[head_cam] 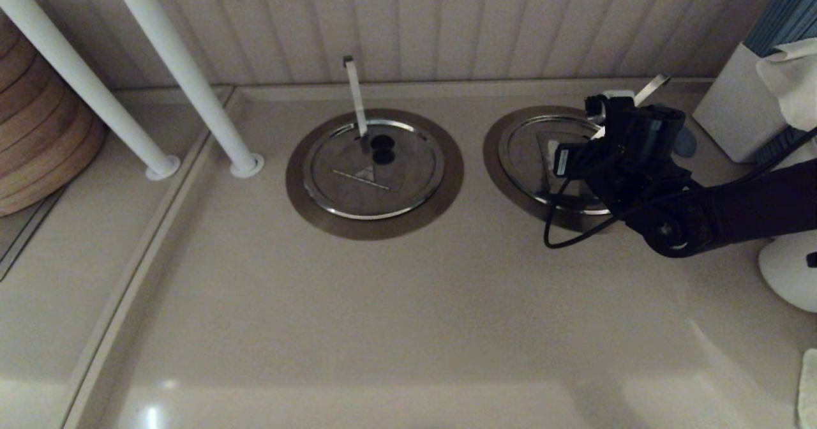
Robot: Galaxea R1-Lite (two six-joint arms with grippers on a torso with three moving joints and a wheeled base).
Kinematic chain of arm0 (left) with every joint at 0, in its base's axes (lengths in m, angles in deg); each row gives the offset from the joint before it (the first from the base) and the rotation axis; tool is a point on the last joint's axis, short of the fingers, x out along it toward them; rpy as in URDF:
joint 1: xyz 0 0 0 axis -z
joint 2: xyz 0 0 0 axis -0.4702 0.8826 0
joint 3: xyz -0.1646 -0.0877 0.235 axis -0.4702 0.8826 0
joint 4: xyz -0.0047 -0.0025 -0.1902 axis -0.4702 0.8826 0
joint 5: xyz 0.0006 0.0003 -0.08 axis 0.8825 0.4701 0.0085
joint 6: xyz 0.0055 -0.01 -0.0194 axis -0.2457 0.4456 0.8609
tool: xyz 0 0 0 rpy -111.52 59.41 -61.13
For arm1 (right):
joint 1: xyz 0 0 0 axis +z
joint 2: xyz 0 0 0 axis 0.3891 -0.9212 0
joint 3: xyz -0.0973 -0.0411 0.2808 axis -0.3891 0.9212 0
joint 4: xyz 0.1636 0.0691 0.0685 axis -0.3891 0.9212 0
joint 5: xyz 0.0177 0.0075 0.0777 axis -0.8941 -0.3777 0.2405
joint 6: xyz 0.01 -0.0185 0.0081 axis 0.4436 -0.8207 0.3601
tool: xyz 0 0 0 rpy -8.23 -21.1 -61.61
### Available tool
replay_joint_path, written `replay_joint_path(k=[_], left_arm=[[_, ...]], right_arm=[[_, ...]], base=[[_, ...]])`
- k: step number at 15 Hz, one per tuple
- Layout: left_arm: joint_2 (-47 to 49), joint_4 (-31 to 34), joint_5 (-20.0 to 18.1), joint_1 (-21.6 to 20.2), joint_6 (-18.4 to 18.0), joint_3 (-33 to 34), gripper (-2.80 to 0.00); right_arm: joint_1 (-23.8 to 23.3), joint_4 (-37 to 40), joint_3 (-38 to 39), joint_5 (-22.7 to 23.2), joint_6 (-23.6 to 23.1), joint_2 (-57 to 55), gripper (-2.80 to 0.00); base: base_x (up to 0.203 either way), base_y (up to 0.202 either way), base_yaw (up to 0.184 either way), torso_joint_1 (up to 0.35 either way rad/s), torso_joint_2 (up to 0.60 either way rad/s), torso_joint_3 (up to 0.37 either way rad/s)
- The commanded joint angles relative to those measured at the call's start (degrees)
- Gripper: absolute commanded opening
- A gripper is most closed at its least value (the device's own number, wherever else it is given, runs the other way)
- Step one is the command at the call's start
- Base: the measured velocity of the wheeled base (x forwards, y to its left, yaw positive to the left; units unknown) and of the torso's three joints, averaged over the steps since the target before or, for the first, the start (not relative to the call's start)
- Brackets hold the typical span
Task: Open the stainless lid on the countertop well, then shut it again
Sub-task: Open the lid
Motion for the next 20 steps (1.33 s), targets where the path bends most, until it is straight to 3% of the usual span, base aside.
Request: replay_joint_path(k=[1,7,13,20], left_arm=[[-0.02,-0.02,0.01,-0.01,0.02,0.0,-2.8],[-0.02,-0.02,0.01,-0.01,0.02,0.0,-2.8],[-0.02,-0.02,0.01,-0.01,0.02,0.0,-2.8],[-0.02,-0.02,0.01,-0.01,0.02,0.0,-2.8]], right_arm=[[-0.63,-0.14,0.0,-0.32,-0.16,-0.64,0.0],[-3.63,-0.88,-0.03,-0.41,-0.08,-2.75,0.0],[-0.57,-4.43,1.38,-0.49,-0.08,-0.18,0.0],[-0.38,-4.53,1.26,-1.11,0.01,0.68,0.0]], base=[[0.0,0.0,0.0,0.0,0.0,0.0],[0.0,0.0,0.0,0.0,0.0,0.0],[0.0,0.0,0.0,0.0,0.0,0.0],[0.0,0.0,0.0,0.0,0.0,0.0]])
